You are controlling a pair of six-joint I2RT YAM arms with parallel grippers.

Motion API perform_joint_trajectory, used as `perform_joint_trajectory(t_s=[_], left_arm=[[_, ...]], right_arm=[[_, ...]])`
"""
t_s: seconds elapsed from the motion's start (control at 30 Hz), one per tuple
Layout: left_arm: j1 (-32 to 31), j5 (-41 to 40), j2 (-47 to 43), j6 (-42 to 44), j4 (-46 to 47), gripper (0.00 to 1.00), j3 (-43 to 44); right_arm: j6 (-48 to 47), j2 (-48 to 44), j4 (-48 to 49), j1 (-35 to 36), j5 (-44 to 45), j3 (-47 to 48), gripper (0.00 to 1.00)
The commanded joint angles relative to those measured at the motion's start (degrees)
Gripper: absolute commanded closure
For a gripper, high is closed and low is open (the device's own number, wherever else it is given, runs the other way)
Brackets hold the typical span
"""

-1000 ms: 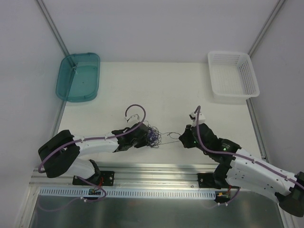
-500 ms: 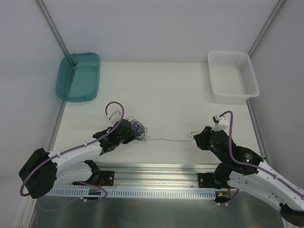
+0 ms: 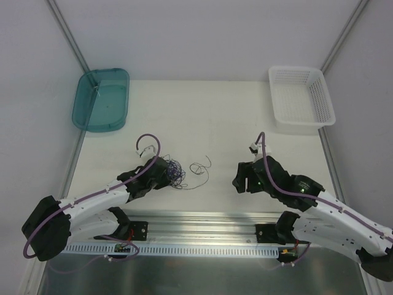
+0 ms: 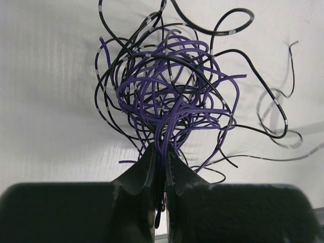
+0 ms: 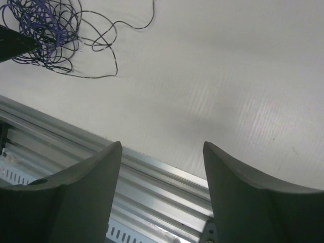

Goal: Untangle the cables
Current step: Untie the cable.

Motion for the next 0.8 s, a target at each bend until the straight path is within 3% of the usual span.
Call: perform_joint_trajectory(t_s=[0.0,0.37,0.47,0.57,0.77], left_arm=[[0.3,0.2,-1.7,1.6,-0.1,1.00,-0.5],[0.3,0.9,-4.2,0.7,-0.4,1.00,-2.1],[0.3,0.8,-4.7,0.5,-0.5,1.00,-2.5],[0.3,0.7,-5.5,0.4,-0.8,1.00,-2.9],[0.3,0.9,-6.7,-0.2,-1.1,1.00,-3.8]], right_arm=[[-3.4,5.7,4.3,0.6,-4.3,3.4,0.31],[-8.7,25.9,24.4,1.2,-11.2,7.3,0.33],[-8.9,32.6,26.9,1.2,-8.9,9.5,0.39],[-4.1,37.1,28.9,1.0,-2.8,10.4,0.50],[8.4,41.9,31.8,-1.8,3.7,11.5,0.47]])
